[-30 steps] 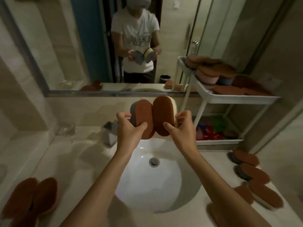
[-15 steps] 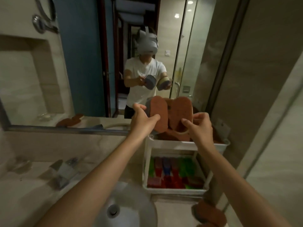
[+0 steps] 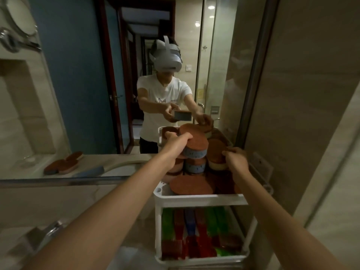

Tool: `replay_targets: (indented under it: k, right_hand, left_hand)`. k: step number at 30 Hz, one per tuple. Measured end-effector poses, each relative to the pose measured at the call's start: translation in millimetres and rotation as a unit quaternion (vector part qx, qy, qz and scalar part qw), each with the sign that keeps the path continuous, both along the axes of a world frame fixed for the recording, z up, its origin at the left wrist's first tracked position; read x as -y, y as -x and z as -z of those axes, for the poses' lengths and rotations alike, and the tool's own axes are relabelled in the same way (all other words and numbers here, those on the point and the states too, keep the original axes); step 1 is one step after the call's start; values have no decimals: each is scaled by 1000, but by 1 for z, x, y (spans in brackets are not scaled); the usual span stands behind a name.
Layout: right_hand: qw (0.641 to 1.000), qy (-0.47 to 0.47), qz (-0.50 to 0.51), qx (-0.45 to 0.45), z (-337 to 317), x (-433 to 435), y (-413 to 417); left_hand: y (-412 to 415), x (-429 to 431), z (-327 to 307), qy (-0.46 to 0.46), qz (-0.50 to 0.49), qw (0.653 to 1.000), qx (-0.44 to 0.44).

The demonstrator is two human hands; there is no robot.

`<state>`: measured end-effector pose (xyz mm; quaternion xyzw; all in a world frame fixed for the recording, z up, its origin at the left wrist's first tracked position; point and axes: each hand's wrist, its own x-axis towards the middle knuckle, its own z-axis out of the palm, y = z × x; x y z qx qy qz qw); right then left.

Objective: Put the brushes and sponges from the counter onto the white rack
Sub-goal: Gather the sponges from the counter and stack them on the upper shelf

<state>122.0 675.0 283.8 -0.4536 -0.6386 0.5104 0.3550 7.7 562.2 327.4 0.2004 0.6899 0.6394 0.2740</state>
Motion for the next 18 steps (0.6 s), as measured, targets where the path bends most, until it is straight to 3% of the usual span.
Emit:
replay_targets:
  k: [4,9,14,18]
  right_hand:
    - [985,-100,10,142,8,-2,3]
    - [964,-208,-52,158,13,3,2]
    - [928,-279,-77,235,19,2,4]
    - [923,-281,-95,246,14,3,5]
  left_hand:
    - [9,-18,13,-9,-1,999,43]
    - [12,-22,23,-26,-41,995,92]
    - [9,-22,21,-24,-46,995,88]
    - [4,-17,20,-32,-42,995,79]
